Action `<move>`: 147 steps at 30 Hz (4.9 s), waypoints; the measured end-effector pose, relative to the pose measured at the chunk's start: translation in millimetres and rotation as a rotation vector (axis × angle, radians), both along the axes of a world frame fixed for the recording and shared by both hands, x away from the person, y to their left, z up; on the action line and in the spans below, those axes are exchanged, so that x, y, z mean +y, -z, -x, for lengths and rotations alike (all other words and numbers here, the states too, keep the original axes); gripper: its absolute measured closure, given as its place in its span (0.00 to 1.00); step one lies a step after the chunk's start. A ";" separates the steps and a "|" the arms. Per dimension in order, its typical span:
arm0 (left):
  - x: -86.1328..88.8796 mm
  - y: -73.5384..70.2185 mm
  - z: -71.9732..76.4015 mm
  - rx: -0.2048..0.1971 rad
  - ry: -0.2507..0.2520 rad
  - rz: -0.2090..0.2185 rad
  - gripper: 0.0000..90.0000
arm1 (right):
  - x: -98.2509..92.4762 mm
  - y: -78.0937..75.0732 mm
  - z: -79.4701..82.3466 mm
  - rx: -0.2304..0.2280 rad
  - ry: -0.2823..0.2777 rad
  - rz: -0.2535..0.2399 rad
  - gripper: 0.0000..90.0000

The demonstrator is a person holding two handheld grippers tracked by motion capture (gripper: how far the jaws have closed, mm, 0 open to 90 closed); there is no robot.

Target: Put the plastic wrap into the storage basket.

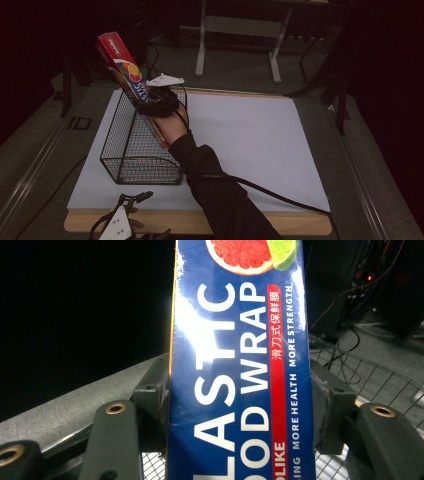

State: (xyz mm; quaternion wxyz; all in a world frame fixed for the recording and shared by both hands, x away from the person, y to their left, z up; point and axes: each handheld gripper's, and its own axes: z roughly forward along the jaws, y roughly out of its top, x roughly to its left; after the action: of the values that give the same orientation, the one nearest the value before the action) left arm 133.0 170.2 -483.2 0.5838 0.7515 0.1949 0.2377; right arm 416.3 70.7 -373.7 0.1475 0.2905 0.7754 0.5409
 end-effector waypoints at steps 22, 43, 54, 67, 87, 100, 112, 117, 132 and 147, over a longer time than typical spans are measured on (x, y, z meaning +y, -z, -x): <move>0.8 -0.5 0.9 -0.002 0.004 0.004 0.00 | 10.6 49.0 -16.2 0.148 0.052 0.077 0.44; -0.3 -0.3 1.0 -0.003 0.011 0.000 0.00 | 12.0 67.6 -18.4 0.219 0.059 0.168 0.44; -1.2 0.0 0.8 0.001 0.014 -0.005 0.00 | 10.5 72.7 -19.9 0.237 0.060 0.269 0.40; -2.4 0.6 -0.1 0.003 0.017 -0.014 0.00 | -5.9 61.7 -19.0 0.241 0.023 0.226 0.30; -5.7 2.6 -2.3 0.012 0.019 -0.029 0.00 | -76.6 28.2 7.0 0.163 -0.080 0.205 0.15; -7.4 4.3 -4.5 0.022 0.010 -0.037 0.00 | -141.2 27.4 20.3 0.143 -0.040 0.189 0.15; -8.6 5.0 -5.1 0.023 0.008 -0.048 0.00 | -192.9 45.8 31.5 0.145 0.016 0.203 0.15; -9.2 5.4 -5.1 0.027 0.011 -0.048 0.00 | -208.7 56.1 37.1 0.153 0.026 0.204 0.15; -10.1 5.7 -5.4 0.026 0.013 -0.056 0.00 | -251.9 93.5 54.7 0.190 0.056 0.215 0.15; -11.2 5.5 -5.3 0.025 0.018 -0.058 0.00 | -283.6 111.6 82.8 0.191 0.062 0.231 0.15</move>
State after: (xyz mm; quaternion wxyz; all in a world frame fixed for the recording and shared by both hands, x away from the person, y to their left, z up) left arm 138.3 159.0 -488.7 0.5615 0.7727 0.1885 0.2282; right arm 333.4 -212.9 -485.3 0.1224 0.3456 0.8336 0.4131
